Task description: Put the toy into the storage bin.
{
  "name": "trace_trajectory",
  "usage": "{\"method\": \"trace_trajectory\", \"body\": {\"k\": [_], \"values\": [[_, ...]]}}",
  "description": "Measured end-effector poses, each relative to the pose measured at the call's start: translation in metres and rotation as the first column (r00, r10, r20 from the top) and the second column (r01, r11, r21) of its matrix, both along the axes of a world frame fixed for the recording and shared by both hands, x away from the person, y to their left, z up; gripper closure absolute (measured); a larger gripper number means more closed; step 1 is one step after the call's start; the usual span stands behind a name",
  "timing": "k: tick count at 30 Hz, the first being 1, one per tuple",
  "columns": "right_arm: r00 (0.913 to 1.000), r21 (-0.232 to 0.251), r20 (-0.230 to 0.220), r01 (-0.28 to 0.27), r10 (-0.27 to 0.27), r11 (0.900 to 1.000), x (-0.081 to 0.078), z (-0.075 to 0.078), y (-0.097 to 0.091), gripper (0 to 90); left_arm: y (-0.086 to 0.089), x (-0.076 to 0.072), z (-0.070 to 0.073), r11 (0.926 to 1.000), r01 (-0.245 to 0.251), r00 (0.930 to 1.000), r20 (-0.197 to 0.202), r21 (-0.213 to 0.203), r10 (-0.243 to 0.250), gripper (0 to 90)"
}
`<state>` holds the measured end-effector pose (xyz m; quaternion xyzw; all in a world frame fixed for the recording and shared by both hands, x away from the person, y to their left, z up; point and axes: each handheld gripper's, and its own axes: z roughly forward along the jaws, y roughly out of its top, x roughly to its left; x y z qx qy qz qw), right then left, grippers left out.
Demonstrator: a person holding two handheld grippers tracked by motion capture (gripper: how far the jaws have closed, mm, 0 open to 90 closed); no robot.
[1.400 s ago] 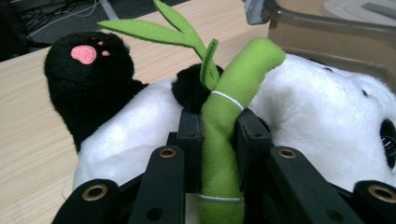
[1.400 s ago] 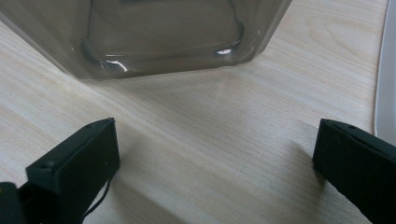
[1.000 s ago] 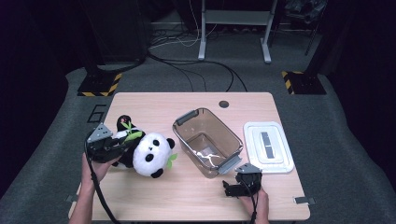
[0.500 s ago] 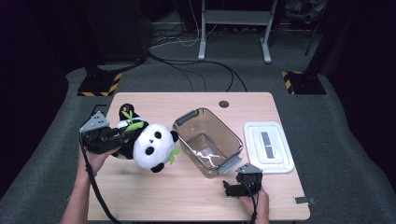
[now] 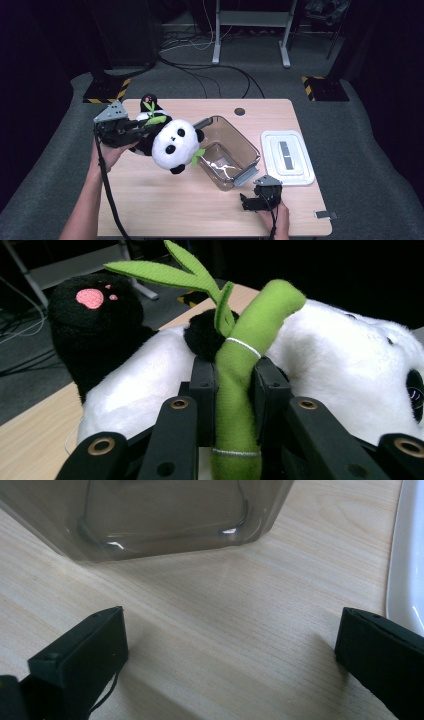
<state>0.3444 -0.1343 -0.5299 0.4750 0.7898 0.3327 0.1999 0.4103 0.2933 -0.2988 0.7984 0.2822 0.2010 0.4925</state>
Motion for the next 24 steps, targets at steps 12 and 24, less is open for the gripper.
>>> {"method": "trace_trajectory", "body": {"k": [12,24], "values": [[1.0000,-0.003,0.002,0.003,-0.003,1.0000,0.000,0.000,0.000,0.0,-0.039,0.023,0.011,0.9954,0.095,0.9955,0.005,0.017,-0.095,74.7],[1.0000,0.000,-0.001,-0.001,0.001,1.0000,0.000,0.000,0.000,0.0,-0.085,0.047,0.008,0.9831,0.181,0.9835,-0.013,0.027,-0.181,74.7]]}}
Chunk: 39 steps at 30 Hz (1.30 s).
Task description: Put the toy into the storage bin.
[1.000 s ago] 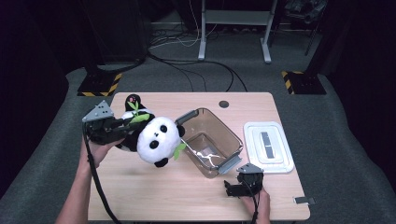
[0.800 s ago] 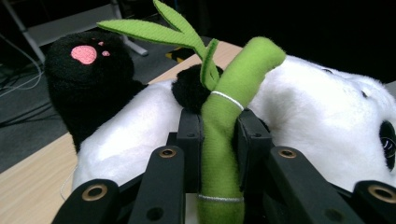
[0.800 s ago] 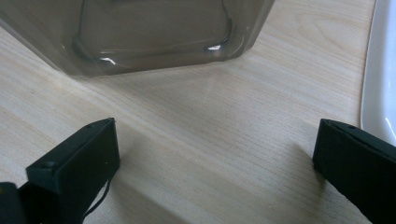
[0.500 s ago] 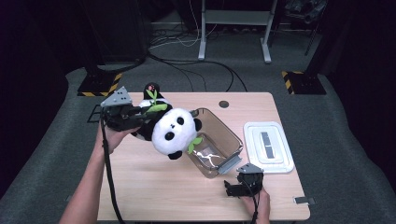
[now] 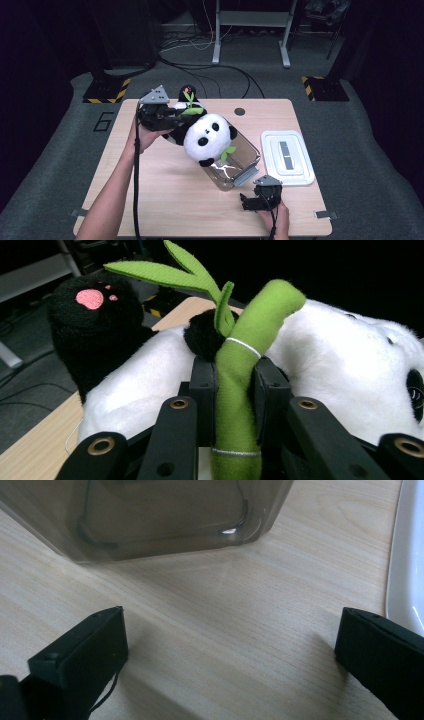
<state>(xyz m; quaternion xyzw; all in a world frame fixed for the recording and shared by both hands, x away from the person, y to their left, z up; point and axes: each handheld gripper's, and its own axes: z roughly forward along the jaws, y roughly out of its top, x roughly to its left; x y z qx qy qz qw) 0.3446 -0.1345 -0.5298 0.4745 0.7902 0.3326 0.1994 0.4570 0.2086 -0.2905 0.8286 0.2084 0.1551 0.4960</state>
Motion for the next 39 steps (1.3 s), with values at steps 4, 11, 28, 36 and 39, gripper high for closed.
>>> {"method": "trace_trajectory", "body": {"k": [4,11,28,36,39], "values": [[1.0000,0.000,0.000,0.000,0.000,1.0000,0.000,0.000,0.000,0.0,-0.012,0.006,-0.002,0.9997,0.025,0.9996,-0.013,-0.004,-0.025,74.6],[1.0000,-0.001,0.003,-0.001,0.001,1.0000,0.000,0.000,0.000,0.0,-0.030,0.014,-0.004,0.9981,0.061,0.9978,-0.029,0.013,-0.060,74.6],[1.0000,-0.001,0.004,0.004,-0.004,1.0000,0.000,0.000,0.000,0.0,-0.067,0.029,-0.023,0.9934,0.107,0.9895,-0.102,0.041,-0.102,74.4],[1.0000,-0.001,0.004,0.003,-0.003,1.0000,0.000,0.000,0.000,0.0,-0.081,0.032,-0.034,0.9871,0.137,0.9838,-0.128,0.084,-0.125,74.4],[1.0000,0.000,0.002,-0.002,0.002,1.0000,0.000,0.000,0.000,0.0,-0.085,0.035,-0.042,0.9839,0.151,0.9817,-0.132,0.096,-0.138,74.4]]}}
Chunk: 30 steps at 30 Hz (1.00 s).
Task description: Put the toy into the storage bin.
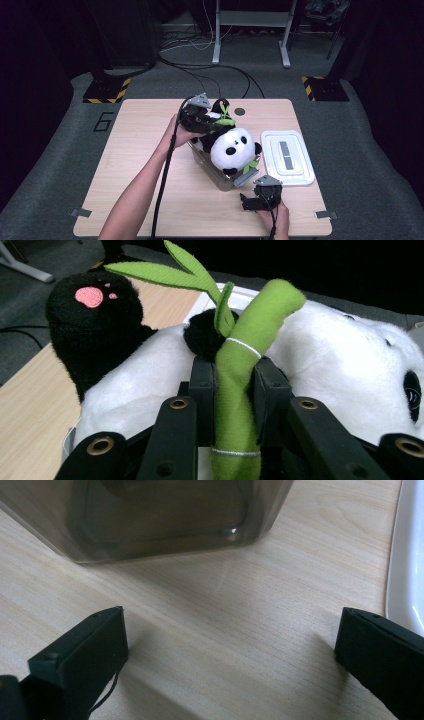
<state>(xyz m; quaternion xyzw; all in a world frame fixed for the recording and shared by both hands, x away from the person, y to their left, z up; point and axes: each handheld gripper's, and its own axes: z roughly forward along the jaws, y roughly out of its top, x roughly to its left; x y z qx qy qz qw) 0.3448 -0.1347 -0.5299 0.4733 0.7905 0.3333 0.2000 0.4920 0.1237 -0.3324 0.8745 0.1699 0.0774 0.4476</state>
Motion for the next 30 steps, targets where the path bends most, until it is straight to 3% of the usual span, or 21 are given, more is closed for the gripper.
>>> {"method": "trace_trajectory", "body": {"k": [9,12,19,21,24,26,28,30], "values": [[1.0000,-0.001,0.002,0.004,-0.004,1.0000,0.000,0.000,0.000,0.0,0.001,0.009,-0.018,0.9997,-0.004,1.0000,0.006,0.024,0.004,74.2],[1.0000,-0.001,0.001,0.003,-0.003,1.0000,0.000,0.000,0.000,0.0,-0.003,0.007,-0.019,0.9992,-0.007,0.9996,0.029,0.039,0.006,74.1],[1.0000,-0.004,0.003,0.006,-0.006,1.0000,0.000,0.000,0.000,0.0,0.000,0.009,-0.028,0.9997,-0.017,0.9998,-0.009,0.015,0.017,71.0],[1.0000,-0.004,0.003,0.006,-0.006,1.0000,0.000,0.000,0.000,0.0,0.002,0.008,-0.028,0.9996,-0.030,0.9992,-0.025,0.002,0.030,65.4],[1.0000,-0.004,0.003,0.005,-0.005,1.0000,0.000,0.000,0.000,0.0,0.004,0.004,-0.023,0.9978,-0.065,0.9976,-0.024,-0.012,0.065,45.4],[1.0000,-0.004,0.002,0.003,-0.003,1.0000,0.000,0.000,0.000,0.0,0.005,0.001,-0.018,0.9950,-0.081,0.9963,-0.035,-0.060,0.079,35.9],[1.0000,-0.004,0.003,0.004,-0.004,1.0000,0.000,0.000,0.000,0.0,0.004,-0.004,-0.013,0.9918,-0.090,0.9953,-0.043,-0.091,0.086,32.1],[1.0000,-0.004,0.000,0.002,-0.002,1.0000,0.000,0.000,0.000,0.0,-0.001,-0.007,-0.010,0.9915,-0.091,0.9954,-0.039,-0.093,0.088,29.7]]}}
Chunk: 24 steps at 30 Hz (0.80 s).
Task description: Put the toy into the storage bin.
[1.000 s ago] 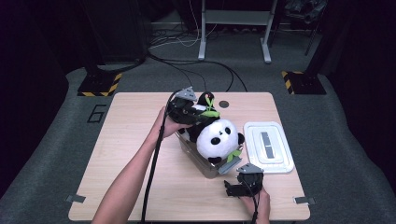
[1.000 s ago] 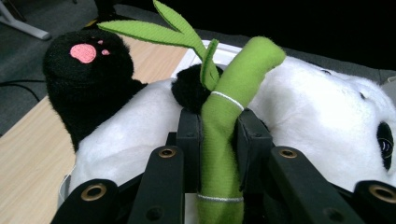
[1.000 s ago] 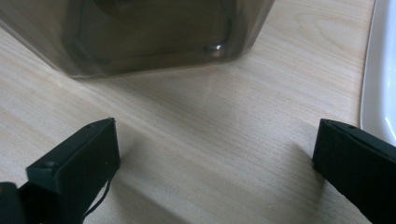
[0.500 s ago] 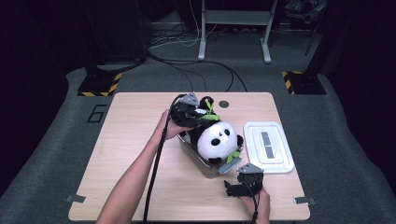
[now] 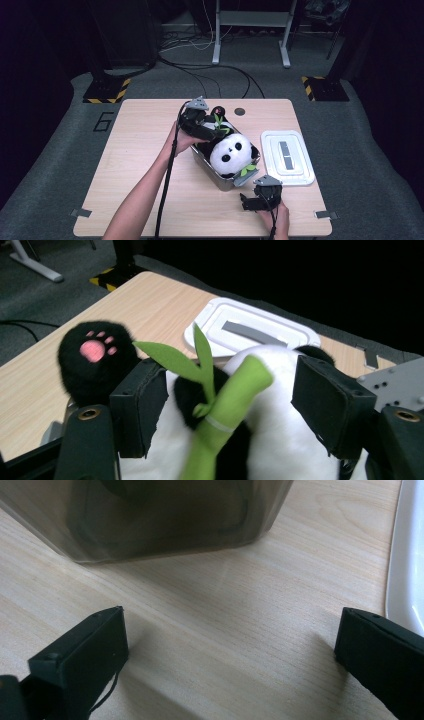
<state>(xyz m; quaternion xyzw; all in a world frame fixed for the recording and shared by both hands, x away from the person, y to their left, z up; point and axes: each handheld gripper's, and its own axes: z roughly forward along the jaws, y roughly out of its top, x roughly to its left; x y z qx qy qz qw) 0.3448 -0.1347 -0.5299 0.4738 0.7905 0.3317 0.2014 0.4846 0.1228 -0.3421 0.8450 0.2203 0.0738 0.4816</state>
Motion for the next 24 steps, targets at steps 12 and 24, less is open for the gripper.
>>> {"method": "trace_trajectory", "body": {"k": [12,24], "values": [[1.0000,0.000,0.004,0.004,-0.004,1.0000,0.000,0.000,0.000,0.0,-0.031,0.015,-0.029,0.9961,-0.048,0.9922,-0.111,0.074,0.056,26.5],[1.0000,0.002,0.002,0.001,-0.001,1.0000,0.000,0.000,0.000,0.0,-0.024,0.012,-0.029,0.9938,-0.088,0.9940,-0.060,0.068,0.092,26.3]]}}
